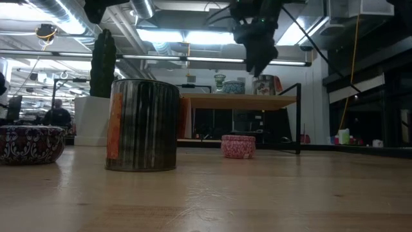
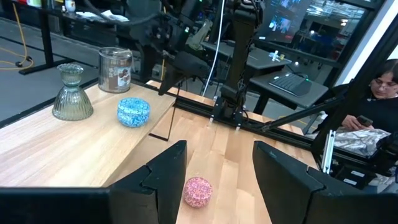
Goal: Pick & Place candle stick holders
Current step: Put the blue scented candle on the shelf
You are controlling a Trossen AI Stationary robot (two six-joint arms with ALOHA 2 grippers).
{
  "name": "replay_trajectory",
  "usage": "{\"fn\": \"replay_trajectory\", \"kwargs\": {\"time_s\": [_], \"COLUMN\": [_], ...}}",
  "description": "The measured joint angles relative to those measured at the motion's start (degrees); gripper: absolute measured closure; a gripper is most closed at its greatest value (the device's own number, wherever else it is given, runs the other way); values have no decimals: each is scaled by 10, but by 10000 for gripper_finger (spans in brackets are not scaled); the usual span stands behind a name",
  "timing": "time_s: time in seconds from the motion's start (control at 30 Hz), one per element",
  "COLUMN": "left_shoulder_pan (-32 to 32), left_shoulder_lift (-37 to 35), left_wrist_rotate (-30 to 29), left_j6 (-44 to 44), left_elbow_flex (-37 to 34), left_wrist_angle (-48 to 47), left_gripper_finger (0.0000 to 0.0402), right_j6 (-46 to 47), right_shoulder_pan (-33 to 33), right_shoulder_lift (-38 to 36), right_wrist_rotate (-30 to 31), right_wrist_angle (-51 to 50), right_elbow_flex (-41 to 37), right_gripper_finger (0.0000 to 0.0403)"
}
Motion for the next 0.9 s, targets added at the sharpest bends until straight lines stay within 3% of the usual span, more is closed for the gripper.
{"fn": "replay_trajectory", "kwargs": {"time_s": [0.67,0.9], "left_shoulder_pan": [0,0], "left_shoulder_lift": [0,0], "left_wrist_rotate": [0,0], "left_j6": [0,0], "left_elbow_flex": [0,0], "left_wrist_angle": [0,0], "left_gripper_finger": [222,222], "right_j6": [-34,-43], "right_shoulder_pan": [0,0], "right_shoulder_lift": [1,1], "right_wrist_rotate": [27,27], "right_wrist_angle": [-1,-1], "right_elbow_flex": [0,0], "right_gripper_finger": [277,320]}}
